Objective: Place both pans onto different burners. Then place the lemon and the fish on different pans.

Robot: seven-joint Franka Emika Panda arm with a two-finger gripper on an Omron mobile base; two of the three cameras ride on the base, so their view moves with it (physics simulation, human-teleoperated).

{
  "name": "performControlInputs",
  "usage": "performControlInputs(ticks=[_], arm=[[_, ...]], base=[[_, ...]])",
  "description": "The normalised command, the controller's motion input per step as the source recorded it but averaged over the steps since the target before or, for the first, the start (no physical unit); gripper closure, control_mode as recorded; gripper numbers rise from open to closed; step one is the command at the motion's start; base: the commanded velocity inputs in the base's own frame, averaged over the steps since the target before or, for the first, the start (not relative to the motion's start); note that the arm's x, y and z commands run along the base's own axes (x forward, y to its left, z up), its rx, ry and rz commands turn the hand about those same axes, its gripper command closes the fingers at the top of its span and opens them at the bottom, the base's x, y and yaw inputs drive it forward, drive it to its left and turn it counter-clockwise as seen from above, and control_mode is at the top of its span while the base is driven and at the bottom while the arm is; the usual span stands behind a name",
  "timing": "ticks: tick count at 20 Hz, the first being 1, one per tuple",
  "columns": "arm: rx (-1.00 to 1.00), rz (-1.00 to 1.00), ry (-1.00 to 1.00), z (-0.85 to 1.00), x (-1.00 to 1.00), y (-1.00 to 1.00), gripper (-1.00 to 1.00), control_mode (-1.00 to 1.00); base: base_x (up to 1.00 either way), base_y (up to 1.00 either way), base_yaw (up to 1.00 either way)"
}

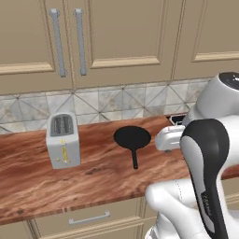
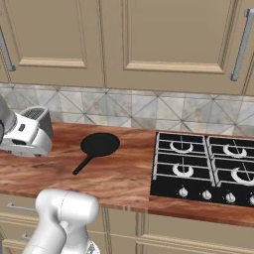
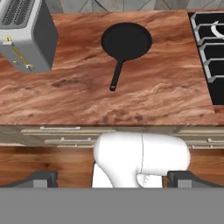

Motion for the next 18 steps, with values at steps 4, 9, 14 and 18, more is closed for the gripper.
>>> performControlInputs(ticks=[4,9,14,18], arm=[[0.00,-0.04,0.00,-0.07,0.07,-0.05,-1.00,-1.00],[0.01,-0.01,0.00,-0.26,0.30,-0.06,-1.00,-1.00],[0.00,0.00,-0.03,-0.31,0.40,0.00,-1.00,-1.00],[0.00,0.01,-0.03,-0.14,0.37,0.00,-1.00,-1.00]], base=[[0.00,0.00,0.00],[0.00,0.00,0.00],[0.00,0.00,0.00],[0.00,0.00,0.00]])
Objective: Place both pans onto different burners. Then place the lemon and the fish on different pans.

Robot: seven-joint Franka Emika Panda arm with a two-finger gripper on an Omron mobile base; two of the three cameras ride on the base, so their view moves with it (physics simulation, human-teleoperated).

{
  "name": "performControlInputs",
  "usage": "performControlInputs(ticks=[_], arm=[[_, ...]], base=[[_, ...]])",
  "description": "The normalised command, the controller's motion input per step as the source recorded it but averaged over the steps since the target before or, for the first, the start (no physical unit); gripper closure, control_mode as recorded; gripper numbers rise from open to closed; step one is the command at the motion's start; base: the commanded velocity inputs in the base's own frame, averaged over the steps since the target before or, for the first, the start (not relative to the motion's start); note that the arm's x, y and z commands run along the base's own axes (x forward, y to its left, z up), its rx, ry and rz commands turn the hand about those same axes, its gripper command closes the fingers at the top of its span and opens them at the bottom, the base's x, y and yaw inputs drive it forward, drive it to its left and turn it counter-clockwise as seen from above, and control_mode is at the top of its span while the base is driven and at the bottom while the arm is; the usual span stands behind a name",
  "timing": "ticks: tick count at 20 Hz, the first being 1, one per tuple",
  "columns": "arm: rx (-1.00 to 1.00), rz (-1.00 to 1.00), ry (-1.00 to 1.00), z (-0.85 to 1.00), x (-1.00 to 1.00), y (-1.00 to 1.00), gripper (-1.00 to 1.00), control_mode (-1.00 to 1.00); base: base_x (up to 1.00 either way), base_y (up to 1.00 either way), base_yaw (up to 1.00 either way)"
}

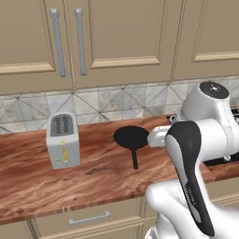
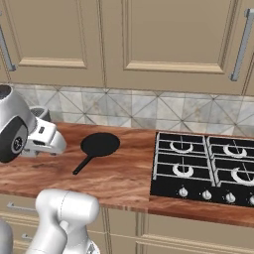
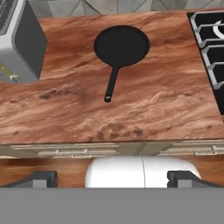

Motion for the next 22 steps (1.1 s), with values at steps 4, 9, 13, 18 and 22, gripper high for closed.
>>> performControlInputs(ticks=[4,9,13,18,22], arm=[[0.00,0.00,-0.02,-0.06,0.37,0.00,-1.00,-1.00],[0.02,0.00,0.00,-0.16,0.33,0.00,-1.00,-1.00],[0.04,0.00,0.00,-0.31,0.38,0.00,-1.00,-1.00],[0.00,0.00,0.00,-0.35,0.31,0.00,-1.00,-1.00],[0.00,0.00,0.00,-0.36,0.27,0.00,-1.00,-1.00]], base=[[0.00,0.00,0.00],[0.00,0.00,0.00],[0.00,0.00,0.00],[0.00,0.00,0.00],[0.00,0.00,0.00]])
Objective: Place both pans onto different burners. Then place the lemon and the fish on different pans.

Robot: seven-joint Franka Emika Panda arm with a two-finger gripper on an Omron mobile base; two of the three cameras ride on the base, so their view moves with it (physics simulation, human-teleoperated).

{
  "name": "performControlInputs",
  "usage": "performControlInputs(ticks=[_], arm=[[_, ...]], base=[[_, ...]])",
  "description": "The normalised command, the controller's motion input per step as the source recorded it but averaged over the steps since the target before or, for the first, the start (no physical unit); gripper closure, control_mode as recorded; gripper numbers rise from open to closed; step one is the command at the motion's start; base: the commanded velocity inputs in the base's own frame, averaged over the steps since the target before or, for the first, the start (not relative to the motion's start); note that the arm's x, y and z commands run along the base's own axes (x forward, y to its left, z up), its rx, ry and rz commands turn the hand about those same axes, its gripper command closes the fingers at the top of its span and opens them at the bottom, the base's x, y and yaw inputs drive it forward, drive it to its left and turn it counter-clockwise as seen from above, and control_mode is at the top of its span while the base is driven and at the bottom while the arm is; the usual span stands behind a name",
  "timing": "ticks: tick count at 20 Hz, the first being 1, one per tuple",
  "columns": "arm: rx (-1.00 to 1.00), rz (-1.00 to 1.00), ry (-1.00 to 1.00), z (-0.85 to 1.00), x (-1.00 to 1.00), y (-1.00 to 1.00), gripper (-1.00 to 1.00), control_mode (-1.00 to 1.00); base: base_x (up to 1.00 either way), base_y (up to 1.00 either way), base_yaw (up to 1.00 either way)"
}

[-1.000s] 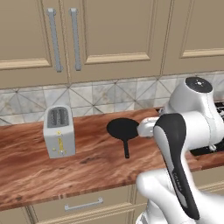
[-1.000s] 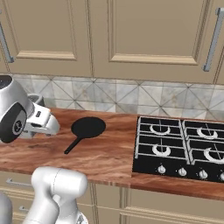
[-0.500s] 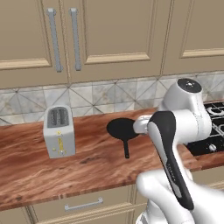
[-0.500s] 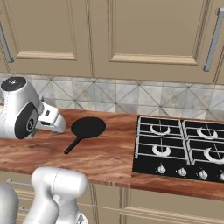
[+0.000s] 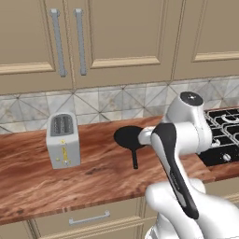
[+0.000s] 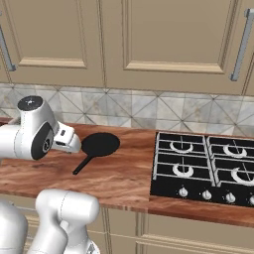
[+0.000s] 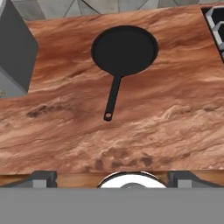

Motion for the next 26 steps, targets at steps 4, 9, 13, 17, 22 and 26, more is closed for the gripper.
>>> performControlInputs(ticks=[4,9,13,17,22,26], arm=[[0.00,0.00,0.00,-0.18,0.24,0.02,-1.00,-1.00],[0.00,-0.02,0.01,-0.18,0.19,0.02,-1.00,-1.00],[0.00,-0.05,0.02,-0.27,0.12,0.01,-1.00,-1.00],[0.00,-0.05,0.03,-0.27,0.15,0.10,-1.00,-1.00],[0.03,-0.06,0.04,-0.19,0.22,0.11,-1.00,-1.00],[0.00,0.00,0.01,-0.19,0.30,0.00,-1.00,-1.00]], base=[[0.00,0.00,0.00],[0.00,0.00,0.00],[0.00,0.00,0.00],[0.00,0.00,0.00],[0.00,0.00,0.00],[0.00,0.00,0.00]])
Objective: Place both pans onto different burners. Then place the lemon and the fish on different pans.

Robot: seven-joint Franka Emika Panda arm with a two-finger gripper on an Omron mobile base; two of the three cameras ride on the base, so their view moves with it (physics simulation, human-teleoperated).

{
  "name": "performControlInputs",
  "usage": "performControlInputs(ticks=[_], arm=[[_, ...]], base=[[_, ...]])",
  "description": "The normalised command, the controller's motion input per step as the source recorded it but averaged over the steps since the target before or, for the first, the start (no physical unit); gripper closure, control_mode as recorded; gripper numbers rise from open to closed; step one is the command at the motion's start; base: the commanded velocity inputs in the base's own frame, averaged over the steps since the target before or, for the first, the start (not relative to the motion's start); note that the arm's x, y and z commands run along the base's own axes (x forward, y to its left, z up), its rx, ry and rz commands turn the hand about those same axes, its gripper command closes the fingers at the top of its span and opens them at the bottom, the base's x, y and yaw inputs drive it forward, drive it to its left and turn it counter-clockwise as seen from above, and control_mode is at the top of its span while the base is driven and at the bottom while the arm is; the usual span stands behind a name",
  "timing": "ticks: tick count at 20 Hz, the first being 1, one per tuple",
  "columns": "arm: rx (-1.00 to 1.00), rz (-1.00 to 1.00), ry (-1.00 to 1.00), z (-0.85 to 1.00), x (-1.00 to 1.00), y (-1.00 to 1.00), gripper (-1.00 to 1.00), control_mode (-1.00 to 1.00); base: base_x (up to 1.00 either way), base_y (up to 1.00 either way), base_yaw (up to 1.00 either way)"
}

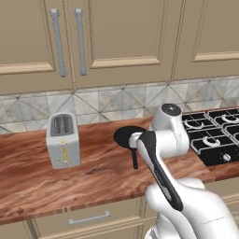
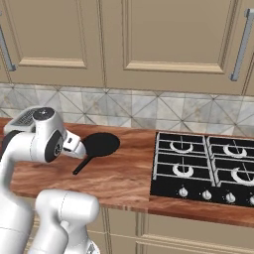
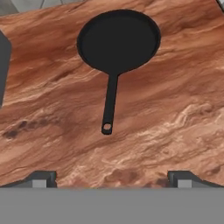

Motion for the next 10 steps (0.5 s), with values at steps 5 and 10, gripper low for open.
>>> performControlInputs(ticks=[5,10], arm=[[0.00,0.00,0.02,-0.19,0.33,0.00,-1.00,-1.00],[0.00,0.03,0.04,-0.26,0.26,0.00,-1.00,-1.00]], base=[[0.00,0.00,0.00],[0.00,0.00,0.00]])
